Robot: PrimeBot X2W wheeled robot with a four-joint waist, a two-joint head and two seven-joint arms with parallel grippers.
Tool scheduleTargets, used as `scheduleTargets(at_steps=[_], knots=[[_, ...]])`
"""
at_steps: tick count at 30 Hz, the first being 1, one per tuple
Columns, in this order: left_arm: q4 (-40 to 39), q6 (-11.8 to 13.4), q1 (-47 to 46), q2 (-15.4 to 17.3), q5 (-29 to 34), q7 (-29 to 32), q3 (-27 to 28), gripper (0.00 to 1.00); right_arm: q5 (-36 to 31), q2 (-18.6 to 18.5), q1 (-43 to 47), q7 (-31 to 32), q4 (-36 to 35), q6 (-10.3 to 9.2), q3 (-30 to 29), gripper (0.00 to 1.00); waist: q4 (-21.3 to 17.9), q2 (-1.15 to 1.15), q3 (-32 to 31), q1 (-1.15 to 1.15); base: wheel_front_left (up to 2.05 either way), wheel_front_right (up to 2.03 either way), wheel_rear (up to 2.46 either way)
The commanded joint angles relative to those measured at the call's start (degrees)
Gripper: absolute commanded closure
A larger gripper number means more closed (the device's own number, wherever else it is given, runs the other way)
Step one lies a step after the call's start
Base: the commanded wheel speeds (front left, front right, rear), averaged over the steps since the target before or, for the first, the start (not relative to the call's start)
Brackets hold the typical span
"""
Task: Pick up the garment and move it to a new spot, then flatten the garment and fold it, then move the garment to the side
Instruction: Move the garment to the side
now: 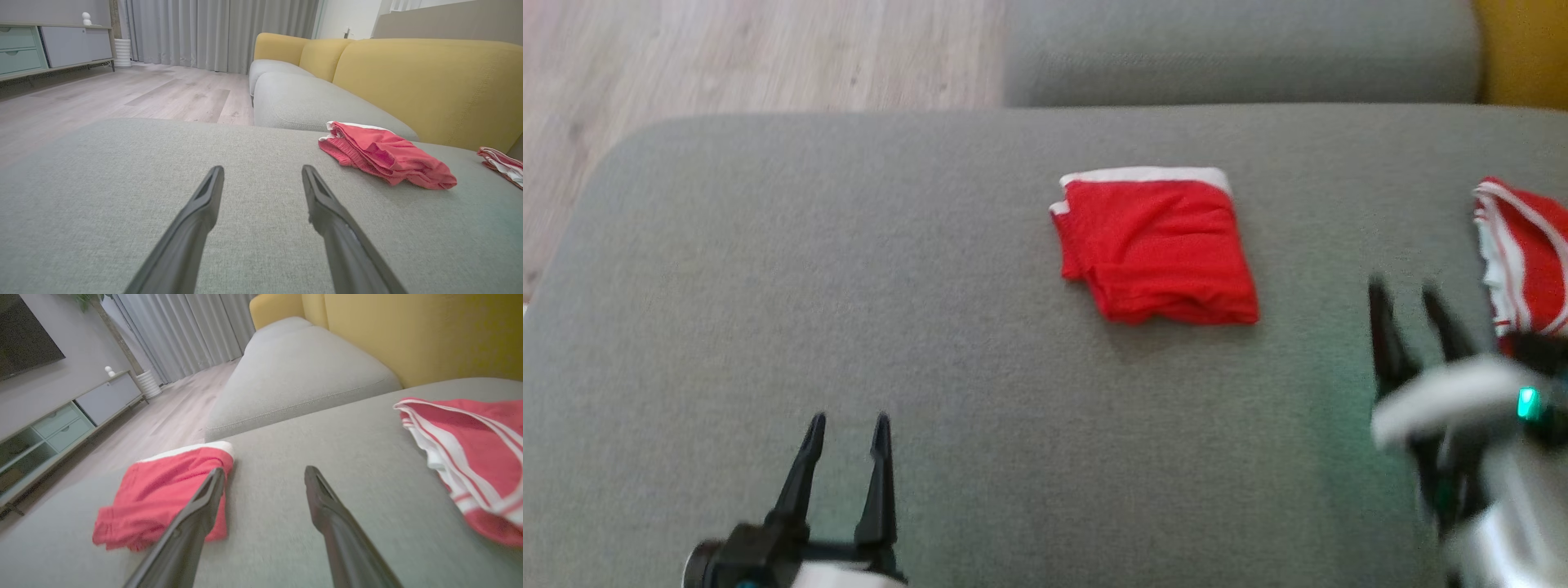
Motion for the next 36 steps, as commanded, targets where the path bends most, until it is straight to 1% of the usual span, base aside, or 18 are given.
scheduleTargets(at_steps=[1, 4, 5, 7, 10, 13, 17, 20, 24, 25, 26, 28, 31, 32, 36], knots=[[-2.0, -0.22, -3.99, -0.11, -0.52, -0.3, 0.89, 0.0, 3.56, -1.35, -7.25, 5.27, -1.91, 0.4, 0.9, 0.0, 1.69, 0.0, 2.25, -0.01, 0.0, 0.0, 0.0], [-1.82, -0.25, -5.38, -0.11, -1.08, -0.3, -0.29, 0.0, 8.64, -0.3, -14.1, 15.27, 1.37, 0.4, -1.3, 0.0, 3.52, 0.0, 4.27, -0.01, 0.0, 0.0, 0.0], [-1.82, -0.25, -5.38, -0.11, -1.08, -0.3, -0.29, 0.0, 8.64, -0.3, -14.1, 15.27, 1.37, 0.4, -1.3, 0.0, 3.52, 0.0, 4.27, -0.01, 0.0, 0.0, 0.0], [-1.58, -0.32, -6.19, -0.11, -1.44, -0.3, -1.54, 0.0, 10.28, 0.38, -17.99, 21.26, 4.72, 0.4, -2.68, 0.0, 5.04, 0.0, 5.38, -0.01, 0.0, 0.0, 0.0], [-1.26, -0.02, -7.26, -0.11, -2.27, -0.3, -3.54, 0.0, 10.35, 1.58, -22.82, 26.89, 11.12, 0.4, -6.3, 0.0, 7.57, 0.0, 6.66, -0.01, 0.0, 0.0, 0.0], [-1.13, 0.46, -8.11, -0.11, -3.15, -0.3, -5.41, 0.0, 8.66, 2.27, -26.11, 28.12, 16.32, 0.4, -9.37, 0.0, 10.04, 0.0, 7.5, -0.01, 0.0, 0.0, 0.0], [-1.44, 1.53, -8.56, -0.11, -4.07, -0.3, -6.75, 0.0, 8.71, 3.32, -28.51, 28.06, 20.28, 0.4, -11.97, 0.0, 11.98, 0.0, 8.13, -0.01, 0.0, 0.0, 0.0], [-1.61, 2.02, -8.44, -0.11, -4.31, -0.3, -6.88, 0.0, 8.52, 3.73, -29.05, 28.52, 22.57, 0.4, -12.43, 0.0, 12.28, 0.0, 8.31, -0.01, 0.0, 0.0, 0.0], [-1.73, 2.25, -8.34, -0.11, -4.25, -0.3, -6.84, 0.0, 6.97, 4.09, -29.82, 29.41, 25.92, 0.4, -12.7, 0.0, 11.37, 0.0, 8.59, -0.01, 0.0, 0.0, 0.0], [-1.8, 2.23, -8.49, -0.11, -4.18, -0.3, -6.91, 0.0, 7.39, 4.35, -30.12, 29.84, 26.23, 0.4, -12.5, 0.33, 10.97, 0.0, 8.68, -0.01, 0.0, 0.0, 0.0], [-1.91, 2.24, -8.63, -0.11, -4.08, -0.3, -6.9, 0.0, 8.12, 4.64, -30.5, 29.92, 26.15, 0.4, -12.33, 1.0, 10.36, 0.0, 8.82, -0.01, 0.0, 0.0, 0.0], [-2.25, 2.31, -8.89, -0.11, -4.01, -0.3, -6.44, 0.0, 9.75, 5.13, -31.47, 29.92, 25.64, 0.4, -11.81, 1.0, 8.45, 0.0, 9.27, -0.01, 0.0, 0.0, 0.0], [-2.48, 2.12, -9.02, -0.11, -3.52, -0.3, -5.47, 0.0, 11.74, 5.53, -32.46, 29.5, 23.54, 0.4, -9.53, 1.0, 4.17, 0.0, 9.93, -0.01, 0.0, 0.0, 0.0], [-2.46, 1.93, -9.1, -0.11, -2.87, -0.3, -4.87, 0.0, 12.11, 5.5, -32.63, 29.29, 21.81, 0.4, -7.56, 1.0, 0.56, 0.0, 10.36, -0.01, 0.0, 0.0, 0.0], [-2.38, 0.78, -10.16, -0.09, -0.56, -0.3, -3.54, 0.0, 12.17, 4.04, -33.39, 28.63, 17.6, 0.4, -5.14, 1.0, -7.52, 0.0, 12.11, -0.01, 0.0, 0.0, 0.0]])
